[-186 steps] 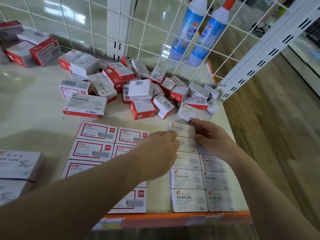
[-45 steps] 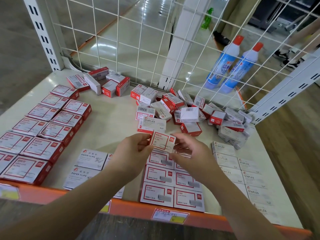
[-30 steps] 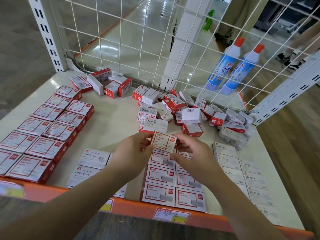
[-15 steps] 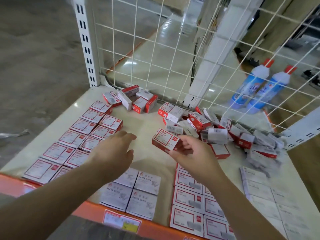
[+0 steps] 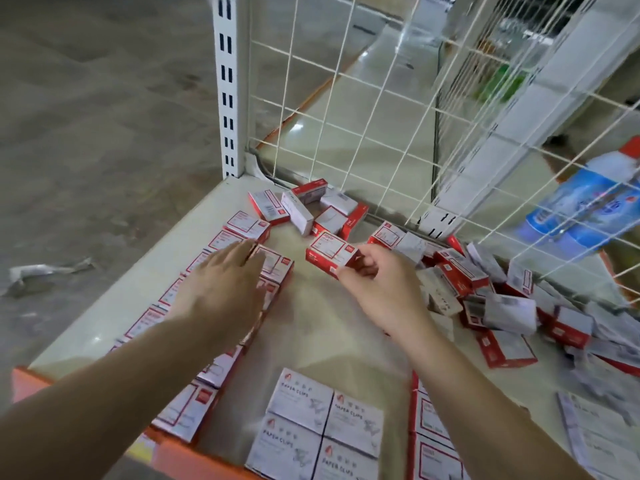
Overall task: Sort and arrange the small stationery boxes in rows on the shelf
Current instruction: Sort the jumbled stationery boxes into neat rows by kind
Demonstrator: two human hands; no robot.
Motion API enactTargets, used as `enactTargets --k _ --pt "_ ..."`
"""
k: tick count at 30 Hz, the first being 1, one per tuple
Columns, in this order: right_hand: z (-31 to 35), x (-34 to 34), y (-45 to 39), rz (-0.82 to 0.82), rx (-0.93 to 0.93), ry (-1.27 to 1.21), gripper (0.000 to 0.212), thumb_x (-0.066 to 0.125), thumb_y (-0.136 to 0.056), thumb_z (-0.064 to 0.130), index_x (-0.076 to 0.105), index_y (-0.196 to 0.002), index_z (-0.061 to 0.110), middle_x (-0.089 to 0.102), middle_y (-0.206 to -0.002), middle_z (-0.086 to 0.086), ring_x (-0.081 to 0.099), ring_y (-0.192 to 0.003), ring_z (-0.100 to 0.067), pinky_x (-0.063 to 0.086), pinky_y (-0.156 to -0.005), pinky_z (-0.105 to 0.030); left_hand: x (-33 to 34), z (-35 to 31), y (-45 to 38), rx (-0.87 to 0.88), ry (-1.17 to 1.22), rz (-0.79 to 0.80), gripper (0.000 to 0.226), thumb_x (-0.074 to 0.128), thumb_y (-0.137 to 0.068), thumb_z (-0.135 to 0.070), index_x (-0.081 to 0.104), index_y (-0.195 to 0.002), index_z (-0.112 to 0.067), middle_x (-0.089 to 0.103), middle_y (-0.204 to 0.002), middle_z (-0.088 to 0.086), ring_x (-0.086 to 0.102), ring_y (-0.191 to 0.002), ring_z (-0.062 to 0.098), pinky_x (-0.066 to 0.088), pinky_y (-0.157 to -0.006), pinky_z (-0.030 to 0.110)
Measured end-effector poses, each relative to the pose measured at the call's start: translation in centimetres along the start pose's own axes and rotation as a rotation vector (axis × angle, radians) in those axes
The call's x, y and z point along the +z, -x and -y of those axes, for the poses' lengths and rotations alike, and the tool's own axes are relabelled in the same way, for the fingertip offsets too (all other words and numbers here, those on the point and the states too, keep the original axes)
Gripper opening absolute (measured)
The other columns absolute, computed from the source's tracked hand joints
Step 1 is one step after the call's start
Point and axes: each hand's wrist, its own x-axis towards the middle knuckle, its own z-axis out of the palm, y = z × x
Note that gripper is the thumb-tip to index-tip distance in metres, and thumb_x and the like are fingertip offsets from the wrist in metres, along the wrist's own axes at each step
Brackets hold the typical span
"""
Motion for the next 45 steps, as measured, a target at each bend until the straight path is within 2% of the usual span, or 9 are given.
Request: enactTargets --k 3,8,13,22,26,28,34,39,45 --pt "0.2 1.4 -1.6 0.014 0.003 0.022 0.014 0.066 -0.078 0.019 0.06 -0.084 0.03 0.064 -0.076 0.015 0.06 -0.072 -0.004 0.047 -0.07 -0.024 0.3 0.5 -0.3 -0.01 0.063 -0.005 0.049 0.03 -0.098 -0.033 0.021 -0.146 -0.025 0.011 -0.156 -0.007 0.014 -0.142 0.014 0.016 -0.112 0.026" --pt "0.4 3.2 -3.2 0.053 0.006 0.134 0.034 0.063 -0.072 0.039 0.065 -0.104 0.028 0.069 -0.09 0.013 0.063 -0.083 -0.007 0.052 -0.079 -0.033 0.7 1.0 -0.9 0.016 0.089 -0.036 0.043 0.029 -0.098 -0.034 0.034 -0.141 -0.026 0.024 -0.151 -0.009 0.026 -0.137 0.013 0.024 -0.108 0.024" --pt "0.8 3.9 -3.8 0.145 -0.006 0.057 0.014 0.064 -0.081 0.019 0.066 -0.093 0.026 0.061 -0.072 0.018 0.053 -0.062 0.013 0.039 -0.059 -0.007 1.0 1.4 -1.4 -0.006 0.093 -0.058 0.04 0.028 -0.097 -0.036 0.052 -0.127 -0.026 0.045 -0.134 -0.008 0.04 -0.125 0.017 0.039 -0.1 0.031" --pt "1.0 4.3 -4.4 0.188 0.001 0.04 0.012 0.058 -0.087 0.023 0.068 -0.095 0.025 0.062 -0.077 0.017 0.054 -0.067 0.009 0.035 -0.055 -0.001 1.1 1.4 -1.7 0.027 0.062 -0.093 0.041 0.027 -0.097 -0.038 0.051 -0.128 -0.027 0.047 -0.132 -0.009 0.042 -0.123 0.014 0.037 -0.097 0.028" --pt "0.8 5.0 -4.5 0.183 0.012 0.008 0.014 0.061 -0.088 0.026 0.071 -0.095 0.019 0.069 -0.088 0.006 0.062 -0.081 -0.009 0.045 -0.072 -0.023 1.1 1.3 -1.7 0.021 0.075 -0.093 0.041 0.027 -0.097 -0.039 0.051 -0.128 -0.028 0.048 -0.131 -0.01 0.043 -0.121 0.013 0.038 -0.096 0.027" --pt "0.8 5.3 -4.5 0.187 0.016 -0.005 0.016 0.062 -0.088 0.027 0.071 -0.097 0.018 0.069 -0.089 0.006 0.062 -0.083 -0.01 0.047 -0.074 -0.027 1.1 1.3 -1.8 0.017 0.075 -0.09 0.04 0.027 -0.097 -0.039 0.051 -0.128 -0.028 0.049 -0.131 -0.01 0.044 -0.121 0.013 0.038 -0.096 0.028" --pt "0.9 5.3 -4.4 0.193 0.021 -0.048 0.021 0.064 -0.086 0.034 0.069 -0.1 0.019 0.069 -0.088 0.009 0.063 -0.081 -0.007 0.047 -0.07 -0.022 1.1 1.6 -1.8 0.029 0.079 -0.092 0.038 0.029 -0.097 -0.038 0.049 -0.129 -0.031 0.044 -0.134 -0.013 0.039 -0.124 0.011 0.036 -0.096 0.026" --pt "0.8 5.4 -4.1 0.221 0.055 -0.081 0.056 0.071 -0.077 0.042 0.051 -0.127 0.028 0.054 -0.094 0.011 0.054 -0.089 -0.008 0.045 -0.081 -0.023 0.9 2.0 -2.3 0.002 0.099 -0.129 0.038 0.031 -0.097 -0.036 0.042 -0.133 -0.03 0.039 -0.138 -0.011 0.034 -0.127 0.012 0.032 -0.098 0.025" --pt "0.7 5.6 -4.2 0.223 0.027 -0.071 0.055 0.073 -0.077 0.036 0.051 -0.127 0.033 0.054 -0.097 0.01 0.052 -0.081 -0.002 0.039 -0.067 -0.012 1.0 2.4 -3.3 -0.128 0.13 -0.105 0.044 0.031 -0.098 -0.034 0.032 -0.142 -0.026 0.023 -0.15 -0.003 0.023 -0.137 0.019 0.025 -0.109 0.032"
